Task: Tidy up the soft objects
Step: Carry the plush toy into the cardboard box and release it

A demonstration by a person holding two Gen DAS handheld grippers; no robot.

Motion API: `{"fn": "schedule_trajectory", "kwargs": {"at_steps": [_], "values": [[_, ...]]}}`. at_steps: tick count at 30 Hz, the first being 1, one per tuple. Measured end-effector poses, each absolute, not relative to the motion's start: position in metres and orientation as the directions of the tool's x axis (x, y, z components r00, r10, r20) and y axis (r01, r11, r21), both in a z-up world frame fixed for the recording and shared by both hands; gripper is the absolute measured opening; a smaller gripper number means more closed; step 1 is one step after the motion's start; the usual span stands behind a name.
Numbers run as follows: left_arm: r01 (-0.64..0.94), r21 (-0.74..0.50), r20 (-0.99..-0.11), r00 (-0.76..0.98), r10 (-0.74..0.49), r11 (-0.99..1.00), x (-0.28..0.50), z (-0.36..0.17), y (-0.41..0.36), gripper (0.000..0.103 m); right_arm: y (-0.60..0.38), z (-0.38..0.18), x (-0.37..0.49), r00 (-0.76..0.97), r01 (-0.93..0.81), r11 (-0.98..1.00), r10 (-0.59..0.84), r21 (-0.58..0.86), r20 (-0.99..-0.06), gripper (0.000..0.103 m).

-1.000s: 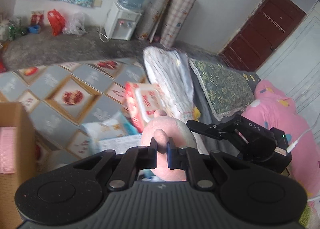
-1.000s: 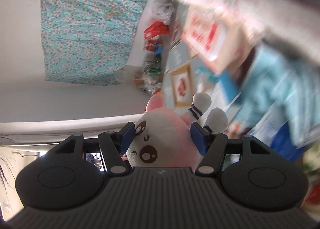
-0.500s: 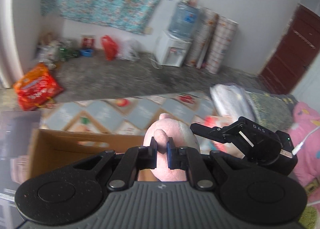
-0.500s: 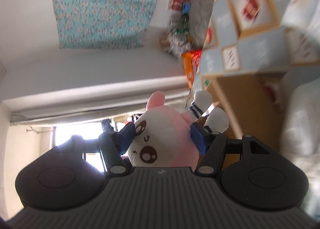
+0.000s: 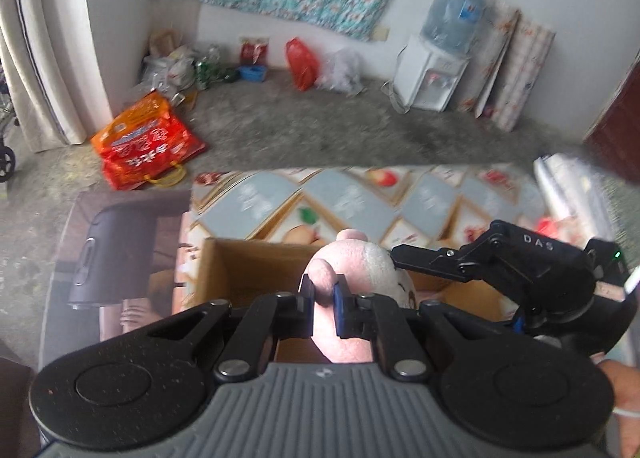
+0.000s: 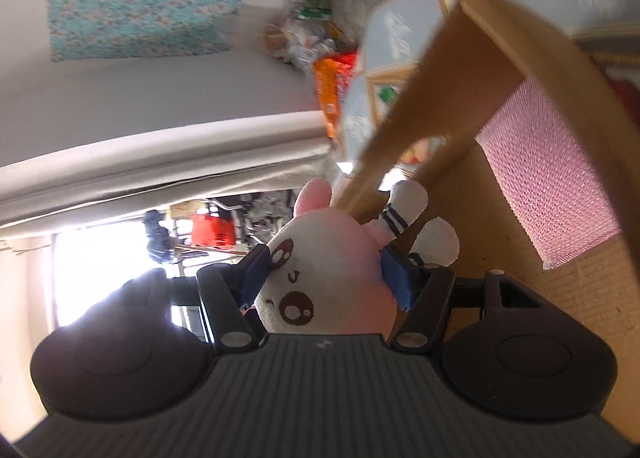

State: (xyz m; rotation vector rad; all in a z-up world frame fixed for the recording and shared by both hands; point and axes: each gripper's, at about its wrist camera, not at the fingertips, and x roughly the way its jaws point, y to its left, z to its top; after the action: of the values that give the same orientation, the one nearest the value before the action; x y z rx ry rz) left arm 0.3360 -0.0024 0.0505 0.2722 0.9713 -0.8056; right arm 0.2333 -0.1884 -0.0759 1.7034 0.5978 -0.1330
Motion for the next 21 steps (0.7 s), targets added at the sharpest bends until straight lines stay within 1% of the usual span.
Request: {"fn": "schedule_trajectory", "kwargs": {"at_steps": [7, 8, 10, 12, 15, 18, 21], "values": [[0.734, 0.034, -0.852, 0.376, -0.364, 0.678, 0.347, 0.015, -0.007, 0.009, -0.167, -0.115, 0.266, 0.843, 0.479, -0.11, 0.334, 0.871, -0.421, 0.063], [0.735, 0.048, -0.856, 0.379, -0.351, 0.676, 0.349, 0.012, -0.007, 0.009, -0.165, -0.115, 0.271, 0.834, 0.489, -0.075, 0.331, 0.869, -0.441, 0.063], [0.738, 0.04, -0.864, 0.364, -0.348, 0.673, 0.351, 0.008, -0.005, 0.009, -0.158, -0.119, 0.281, 0.815, 0.504, -0.048, 0.356, 0.862, -0.457, 0.063], [0.746, 0.014, -0.872, 0.335, -0.357, 0.666, 0.351, 0.006, -0.005, 0.009, -0.151, -0.122, 0.289, 0.81, 0.502, -0.069, 0.385, 0.862, -0.441, 0.062], [0.769, 0.042, -0.867, 0.346, -0.36, 0.638, 0.341, 0.005, -0.01, 0.009, -0.139, -0.124, 0.3, 0.792, 0.514, -0.035, 0.403, 0.857, -0.458, 0.062], [0.773, 0.063, -0.869, 0.354, -0.345, 0.632, 0.337, 0.0, -0.014, 0.009, -0.134, -0.127, 0.308, 0.79, 0.522, -0.046, 0.402, 0.852, -0.462, 0.062], [0.762, 0.028, -0.869, 0.339, -0.361, 0.647, 0.342, 0.004, -0.013, 0.009, -0.139, -0.122, 0.302, 0.788, 0.52, -0.019, 0.396, 0.854, -0.471, 0.062]]}}
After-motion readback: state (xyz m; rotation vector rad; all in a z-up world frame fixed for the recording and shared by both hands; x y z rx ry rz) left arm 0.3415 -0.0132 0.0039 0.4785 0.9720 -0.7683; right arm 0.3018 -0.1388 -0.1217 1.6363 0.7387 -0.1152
